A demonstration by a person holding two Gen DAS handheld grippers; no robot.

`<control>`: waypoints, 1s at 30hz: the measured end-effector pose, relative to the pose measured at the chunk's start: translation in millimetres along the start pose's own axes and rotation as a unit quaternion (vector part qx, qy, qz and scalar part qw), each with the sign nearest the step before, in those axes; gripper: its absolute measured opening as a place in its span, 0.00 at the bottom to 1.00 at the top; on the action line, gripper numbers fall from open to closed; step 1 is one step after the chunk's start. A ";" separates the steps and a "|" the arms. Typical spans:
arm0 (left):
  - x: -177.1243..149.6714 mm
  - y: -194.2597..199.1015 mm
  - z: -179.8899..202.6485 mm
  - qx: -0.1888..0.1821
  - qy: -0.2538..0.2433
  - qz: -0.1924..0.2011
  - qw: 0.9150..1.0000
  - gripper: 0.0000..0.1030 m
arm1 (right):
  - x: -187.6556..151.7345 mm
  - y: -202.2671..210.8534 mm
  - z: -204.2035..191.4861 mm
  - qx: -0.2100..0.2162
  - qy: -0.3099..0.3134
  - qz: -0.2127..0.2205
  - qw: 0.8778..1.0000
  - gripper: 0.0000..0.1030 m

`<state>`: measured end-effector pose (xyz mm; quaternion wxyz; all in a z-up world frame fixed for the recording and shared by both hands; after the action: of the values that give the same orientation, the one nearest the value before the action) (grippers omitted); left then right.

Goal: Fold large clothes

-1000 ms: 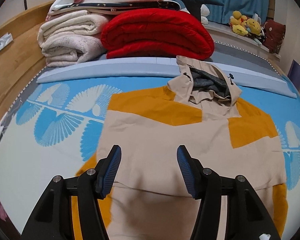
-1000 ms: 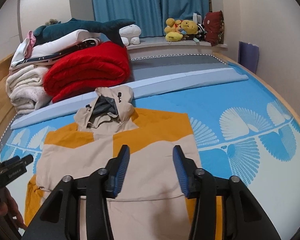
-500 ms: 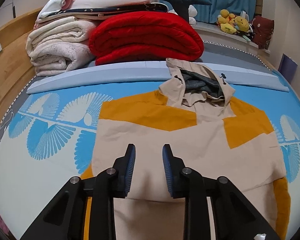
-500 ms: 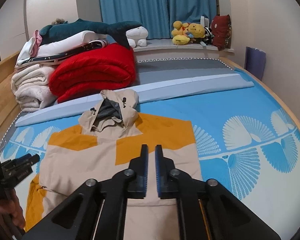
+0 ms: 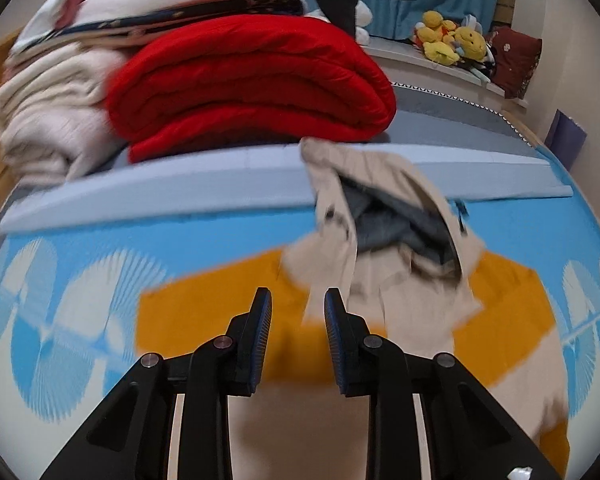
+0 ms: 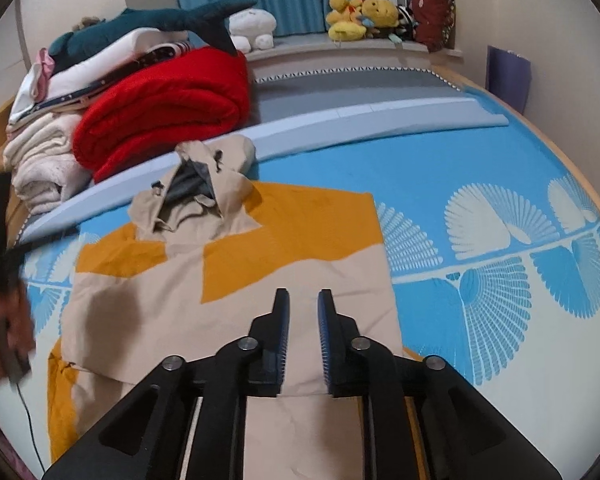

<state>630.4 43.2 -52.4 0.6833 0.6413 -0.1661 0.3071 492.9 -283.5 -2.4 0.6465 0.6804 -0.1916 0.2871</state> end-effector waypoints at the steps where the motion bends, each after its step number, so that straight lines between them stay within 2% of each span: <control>1: 12.3 -12.7 6.6 -0.003 -0.005 -0.003 1.000 0.23 | -1.4 -3.5 -0.1 -0.003 0.001 -0.003 1.000 0.22; 5: 59.7 -68.6 24.1 -0.020 0.011 -0.025 0.999 0.24 | -7.5 -20.4 0.4 -0.008 -0.003 -0.025 1.000 0.22; 7: 80.9 -96.9 28.1 -0.027 0.035 -0.036 0.998 0.26 | -7.8 -25.7 0.0 -0.010 -0.004 -0.030 1.000 0.22; 10: 104.5 -143.4 29.5 -0.042 0.084 -0.068 0.993 0.33 | -7.2 -30.1 -2.3 -0.012 -0.002 -0.032 0.999 0.22; 12: 113.1 -173.9 28.2 -0.034 0.110 -0.085 0.990 0.36 | -6.5 -33.7 -2.8 -0.011 -0.003 -0.034 0.999 0.22; 16: 115.9 -212.2 27.7 -0.031 0.148 -0.116 0.982 0.37 | -8.4 -41.2 -1.0 -0.013 -0.012 -0.041 0.999 0.22; 19: 107.2 -234.3 32.0 -0.035 0.156 -0.155 0.975 0.38 | -13.0 -46.0 2.5 -0.010 -0.025 -0.050 0.998 0.22; 20: 105.9 -237.1 32.7 -0.028 0.150 -0.156 0.976 0.35 | -14.4 -47.1 2.7 -0.008 -0.029 -0.053 0.998 0.22; 22: 102.1 -239.6 35.7 -0.011 0.120 -0.155 0.981 0.20 | -15.8 -47.6 1.7 -0.005 -0.030 -0.056 0.998 0.22; 23: 100.3 -238.0 37.1 -0.009 0.107 -0.158 0.981 0.06 | -15.7 -46.9 1.2 -0.006 -0.030 -0.056 0.998 0.22; 26: 97.9 -212.9 38.5 -0.029 0.097 -0.149 0.984 0.03 | -12.5 -41.5 0.8 -0.005 -0.028 -0.050 0.998 0.22; 28: 96.3 -178.5 43.8 -0.044 0.075 -0.128 0.988 0.02 | -8.9 -38.1 0.9 0.000 -0.033 -0.045 0.998 0.22; 30: 89.5 -129.7 55.3 -0.072 0.032 -0.098 0.992 0.02 | -4.8 -33.5 0.0 0.007 -0.037 -0.040 0.998 0.22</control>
<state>789.3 9.0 -90.5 0.7597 0.5933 -0.1021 0.2459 510.4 -281.0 -31.2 0.6448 0.7024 -0.1865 0.2369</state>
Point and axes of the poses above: each gripper's, at about its wrist camera, not at the fingertips, and y roughly against the way its jaws point, z to its right, x to its top, the point moved 4 cm from there along -y, roughly the way its jaws point, and after that the axes turned 9 degrees about y, right-handed, at the moved point
